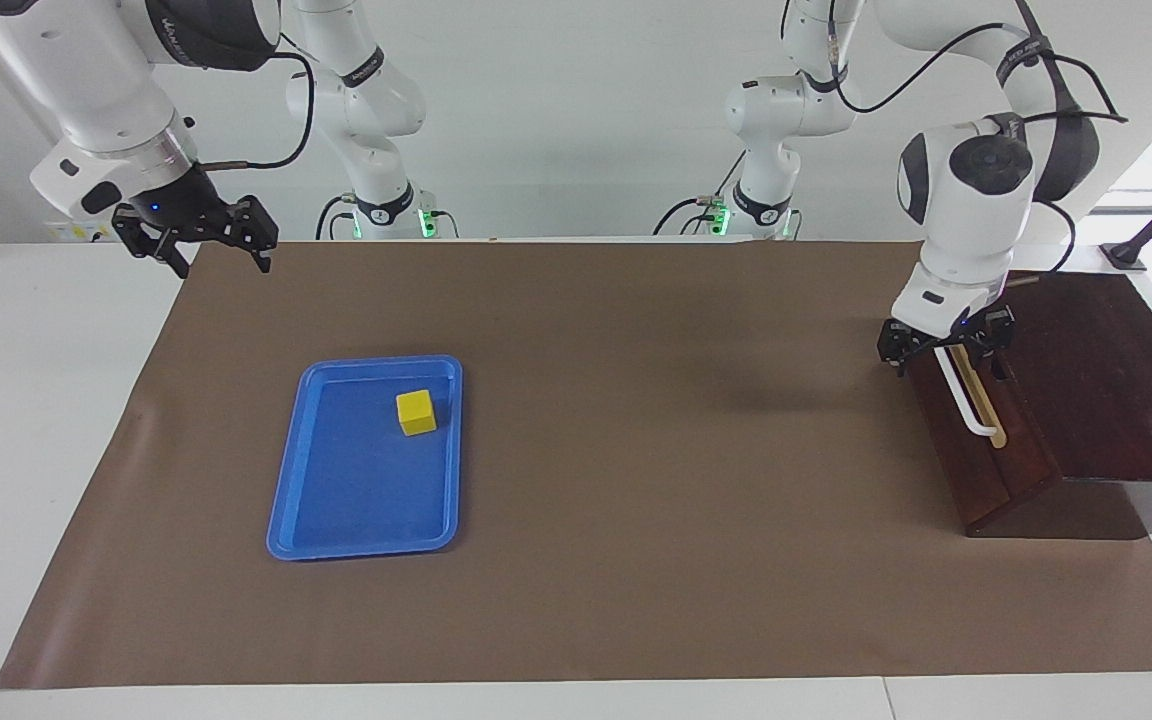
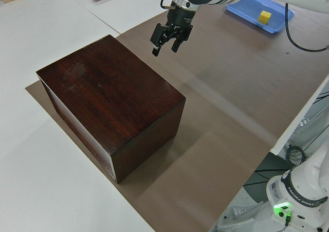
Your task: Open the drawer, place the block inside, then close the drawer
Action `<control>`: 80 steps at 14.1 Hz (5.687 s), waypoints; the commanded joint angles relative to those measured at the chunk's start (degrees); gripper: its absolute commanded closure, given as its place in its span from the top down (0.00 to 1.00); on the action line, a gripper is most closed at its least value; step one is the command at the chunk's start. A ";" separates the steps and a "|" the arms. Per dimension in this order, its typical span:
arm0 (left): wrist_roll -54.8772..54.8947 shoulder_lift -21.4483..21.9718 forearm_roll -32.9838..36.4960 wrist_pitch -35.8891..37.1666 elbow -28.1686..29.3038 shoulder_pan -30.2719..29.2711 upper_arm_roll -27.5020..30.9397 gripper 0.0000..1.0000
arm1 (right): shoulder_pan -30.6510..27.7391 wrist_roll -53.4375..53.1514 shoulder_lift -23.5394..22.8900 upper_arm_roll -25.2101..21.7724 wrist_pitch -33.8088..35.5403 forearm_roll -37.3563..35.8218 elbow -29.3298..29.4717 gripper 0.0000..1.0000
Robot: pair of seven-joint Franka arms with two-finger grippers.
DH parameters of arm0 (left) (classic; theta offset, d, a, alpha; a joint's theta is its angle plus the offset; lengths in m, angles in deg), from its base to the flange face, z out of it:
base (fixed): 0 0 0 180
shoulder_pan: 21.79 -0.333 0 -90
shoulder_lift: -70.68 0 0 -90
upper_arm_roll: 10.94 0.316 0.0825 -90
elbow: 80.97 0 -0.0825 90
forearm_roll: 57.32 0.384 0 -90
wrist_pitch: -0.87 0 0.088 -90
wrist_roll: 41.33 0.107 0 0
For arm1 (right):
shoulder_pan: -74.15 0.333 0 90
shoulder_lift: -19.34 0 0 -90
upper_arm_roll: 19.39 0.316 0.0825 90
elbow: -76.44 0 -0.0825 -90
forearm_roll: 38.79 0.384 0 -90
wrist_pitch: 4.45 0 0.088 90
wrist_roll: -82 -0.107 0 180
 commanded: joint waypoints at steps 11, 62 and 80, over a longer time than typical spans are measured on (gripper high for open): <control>-10.14 -2.24 3.16 -13.39 7.20 0.20 0.24 1.00 | -3.40 -29.33 1.78 0.13 -10.39 10.97 -18.70 1.00; -108.69 2.42 -24.88 16.58 -13.81 16.21 0.33 1.00 | 0.82 -53.53 -21.87 -0.04 -28.32 43.85 -22.04 0.00; -117.37 1.89 -24.70 15.96 -12.84 17.60 0.33 1.00 | 21.09 -90.94 -16.42 0.31 -29.88 42.35 -5.08 0.00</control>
